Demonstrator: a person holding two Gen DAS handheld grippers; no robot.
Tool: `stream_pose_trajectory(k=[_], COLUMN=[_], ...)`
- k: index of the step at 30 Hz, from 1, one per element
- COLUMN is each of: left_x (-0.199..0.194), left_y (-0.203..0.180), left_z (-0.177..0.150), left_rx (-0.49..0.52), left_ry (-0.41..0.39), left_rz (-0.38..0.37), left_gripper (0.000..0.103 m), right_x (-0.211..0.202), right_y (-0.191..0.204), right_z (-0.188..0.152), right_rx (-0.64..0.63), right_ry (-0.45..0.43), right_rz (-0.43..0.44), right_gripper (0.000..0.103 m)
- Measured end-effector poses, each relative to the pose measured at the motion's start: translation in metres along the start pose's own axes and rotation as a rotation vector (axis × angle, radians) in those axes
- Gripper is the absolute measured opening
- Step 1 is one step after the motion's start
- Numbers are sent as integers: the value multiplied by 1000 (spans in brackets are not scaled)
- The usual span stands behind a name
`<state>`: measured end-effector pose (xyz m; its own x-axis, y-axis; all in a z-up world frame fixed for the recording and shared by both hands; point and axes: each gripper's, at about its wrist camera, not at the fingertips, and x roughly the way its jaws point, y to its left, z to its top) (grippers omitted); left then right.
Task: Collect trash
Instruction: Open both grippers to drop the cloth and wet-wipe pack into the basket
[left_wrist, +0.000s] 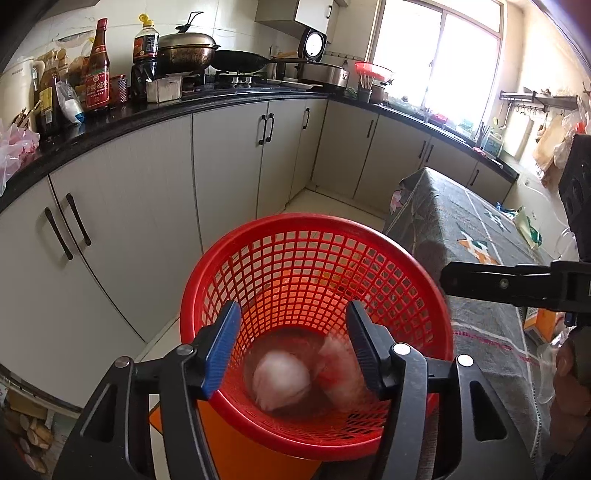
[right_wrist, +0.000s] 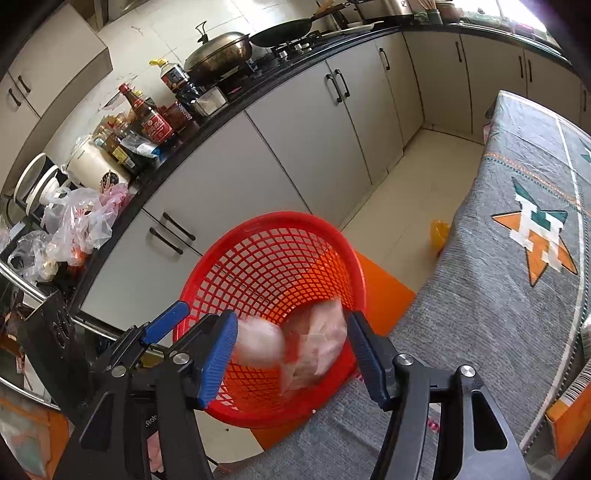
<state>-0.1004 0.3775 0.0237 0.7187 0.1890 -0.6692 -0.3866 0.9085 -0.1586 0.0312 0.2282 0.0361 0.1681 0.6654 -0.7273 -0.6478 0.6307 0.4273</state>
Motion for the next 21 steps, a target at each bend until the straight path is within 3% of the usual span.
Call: stream_pose_trajectory(k=[11,21], left_x=[-43,-77], left_y=[-42,-131], left_z=[-11,-35], left_rx=[34,164], left_ry=[-80,-85], left_rz=[-67,-181], left_gripper=[63,65], right_x=[-76,-171], right_y=[0,-30], right_z=[-39,-107], right_rx=[-27,-1], right_ry=[-99,-221], right_rz=[29,-20], right_gripper=[67,71])
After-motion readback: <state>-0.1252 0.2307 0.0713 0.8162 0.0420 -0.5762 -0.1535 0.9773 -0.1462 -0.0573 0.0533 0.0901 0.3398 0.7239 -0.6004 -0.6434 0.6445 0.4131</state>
